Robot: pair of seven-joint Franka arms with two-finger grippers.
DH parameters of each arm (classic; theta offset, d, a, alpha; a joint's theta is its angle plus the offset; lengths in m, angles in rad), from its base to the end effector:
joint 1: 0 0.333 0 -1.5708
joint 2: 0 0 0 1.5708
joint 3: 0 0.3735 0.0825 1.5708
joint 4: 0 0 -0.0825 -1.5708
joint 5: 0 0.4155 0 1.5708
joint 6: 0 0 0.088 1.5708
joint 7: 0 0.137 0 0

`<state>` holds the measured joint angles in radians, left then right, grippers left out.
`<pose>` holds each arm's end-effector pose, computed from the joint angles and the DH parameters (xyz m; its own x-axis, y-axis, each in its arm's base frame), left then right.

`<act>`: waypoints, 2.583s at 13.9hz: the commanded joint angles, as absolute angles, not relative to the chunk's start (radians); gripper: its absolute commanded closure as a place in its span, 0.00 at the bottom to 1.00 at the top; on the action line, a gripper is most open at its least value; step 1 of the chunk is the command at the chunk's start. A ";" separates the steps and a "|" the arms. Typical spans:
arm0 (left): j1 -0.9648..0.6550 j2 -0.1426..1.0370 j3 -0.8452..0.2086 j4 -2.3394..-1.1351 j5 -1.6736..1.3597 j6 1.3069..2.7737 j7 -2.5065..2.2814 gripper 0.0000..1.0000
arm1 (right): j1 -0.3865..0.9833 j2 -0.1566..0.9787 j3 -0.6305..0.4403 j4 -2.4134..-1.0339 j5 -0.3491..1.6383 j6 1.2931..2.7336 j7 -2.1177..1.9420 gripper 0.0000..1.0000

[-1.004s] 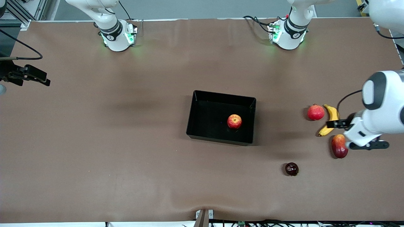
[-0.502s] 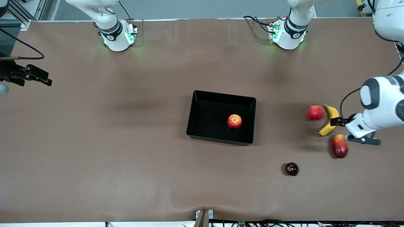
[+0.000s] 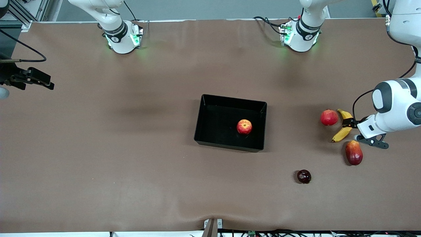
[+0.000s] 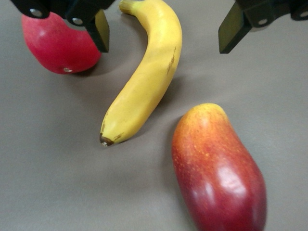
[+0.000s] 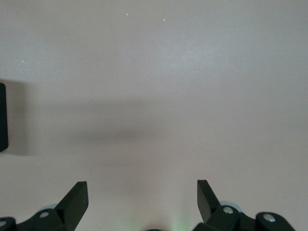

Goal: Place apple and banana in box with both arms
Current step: 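Move the left gripper to the yellow banana and grasp it, then lift the banana with the left gripper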

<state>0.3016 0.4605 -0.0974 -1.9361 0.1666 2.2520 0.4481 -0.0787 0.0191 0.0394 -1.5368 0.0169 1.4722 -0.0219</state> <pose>0.6345 0.1424 0.2346 0.9270 -0.3394 -0.1596 -0.3439 -0.9390 -0.0009 0.5797 -0.0206 0.6497 0.9964 -0.0155 -0.0832 -0.0172 -0.9997 -0.0195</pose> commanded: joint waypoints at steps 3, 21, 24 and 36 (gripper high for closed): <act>0.320 0.497 -0.100 -1.941 0.175 2.295 0.489 0.03 | -0.069 0.023 0.038 -1.526 0.018 1.463 -0.009 0.00; 0.374 0.497 -0.095 -1.930 0.175 2.292 0.592 0.78 | -0.069 0.025 0.038 -1.529 0.018 1.456 -0.008 0.00; 0.379 0.447 -0.100 -1.925 0.175 2.212 0.627 0.84 | -0.069 0.029 0.038 -1.532 0.018 1.453 -0.008 0.00; 0.364 0.405 -0.331 -1.599 0.103 1.824 0.532 0.84 | -0.061 0.028 0.038 -1.514 0.005 1.457 -0.014 0.00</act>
